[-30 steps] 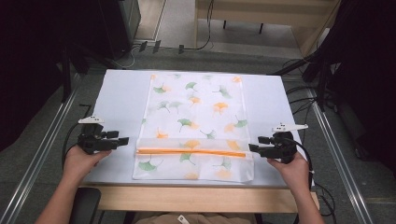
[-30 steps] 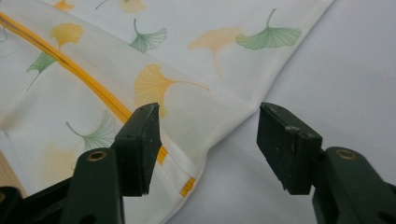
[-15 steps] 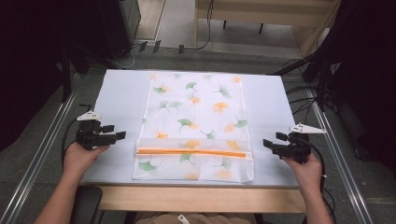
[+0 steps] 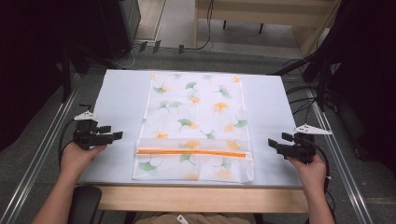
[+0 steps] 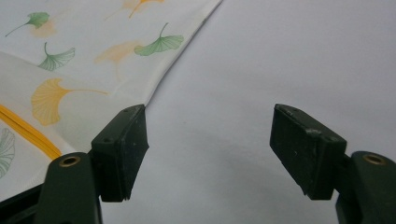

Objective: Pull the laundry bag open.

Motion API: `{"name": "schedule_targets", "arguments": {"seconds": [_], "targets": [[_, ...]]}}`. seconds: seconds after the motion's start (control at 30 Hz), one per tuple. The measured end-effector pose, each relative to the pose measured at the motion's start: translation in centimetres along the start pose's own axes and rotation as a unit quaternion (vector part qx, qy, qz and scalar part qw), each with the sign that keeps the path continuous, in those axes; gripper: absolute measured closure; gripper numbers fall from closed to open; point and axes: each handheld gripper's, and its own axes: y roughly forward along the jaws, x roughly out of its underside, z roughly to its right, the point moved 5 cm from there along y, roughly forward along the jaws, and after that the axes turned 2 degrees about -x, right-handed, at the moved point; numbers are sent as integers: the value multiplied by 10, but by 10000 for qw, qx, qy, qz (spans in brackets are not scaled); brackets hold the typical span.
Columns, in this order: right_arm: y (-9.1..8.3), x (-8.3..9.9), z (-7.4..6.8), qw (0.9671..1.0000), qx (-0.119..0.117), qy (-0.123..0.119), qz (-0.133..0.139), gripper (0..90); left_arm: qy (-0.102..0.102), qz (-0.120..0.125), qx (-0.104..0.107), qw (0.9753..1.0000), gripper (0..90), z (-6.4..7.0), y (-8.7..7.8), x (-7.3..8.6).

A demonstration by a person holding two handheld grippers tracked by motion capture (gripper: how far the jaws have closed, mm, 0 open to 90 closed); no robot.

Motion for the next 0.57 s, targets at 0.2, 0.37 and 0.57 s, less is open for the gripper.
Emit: {"name": "schedule_targets", "arguments": {"seconds": [0.2,0.37,0.57], "targets": [[0,1,2,10000,20,40,-22,292,-27,-44,5,10000,344,0,1,1],[2,1,1,10000,17,3,-54,292,-57,-71,1,10000,327,-1,2,2],[3,2,1,10000,-3,-12,-83,289,-16,-89,-30,10000,299,0,4,1]]}}
